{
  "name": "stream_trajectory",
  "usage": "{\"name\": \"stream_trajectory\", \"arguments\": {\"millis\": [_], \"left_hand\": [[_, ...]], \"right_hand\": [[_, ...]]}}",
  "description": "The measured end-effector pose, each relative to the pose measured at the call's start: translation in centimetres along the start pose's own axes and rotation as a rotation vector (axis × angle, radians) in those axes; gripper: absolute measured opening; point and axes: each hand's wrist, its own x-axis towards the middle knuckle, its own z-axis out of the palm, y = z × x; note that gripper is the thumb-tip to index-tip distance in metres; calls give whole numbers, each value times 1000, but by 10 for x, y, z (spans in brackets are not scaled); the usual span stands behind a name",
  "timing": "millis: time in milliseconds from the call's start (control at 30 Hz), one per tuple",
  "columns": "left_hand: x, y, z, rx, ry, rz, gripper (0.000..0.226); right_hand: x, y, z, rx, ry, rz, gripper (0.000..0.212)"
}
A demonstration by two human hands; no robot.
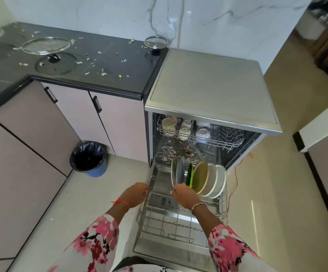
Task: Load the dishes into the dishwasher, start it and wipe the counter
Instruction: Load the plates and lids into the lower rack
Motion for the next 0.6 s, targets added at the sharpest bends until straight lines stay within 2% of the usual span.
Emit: {"name": "stream_trajectory", "arguments": {"millis": [167, 300, 533, 600], "left_hand": [[-12, -33, -15, -19, 43, 6, 34], [-22, -83, -35, -28, 63, -36, 36], [-45, -230, -112, -46, 119, -115, 38], [-49, -267, -141, -77, 154, -132, 52]], "right_hand": [[17, -36, 13, -37, -7, -63, 35], [38, -90, 26, -52, -25, -114, 28], [126, -235, 45, -50, 53, -198, 27], [149, -274, 44, -62, 91, -202, 32]]}}
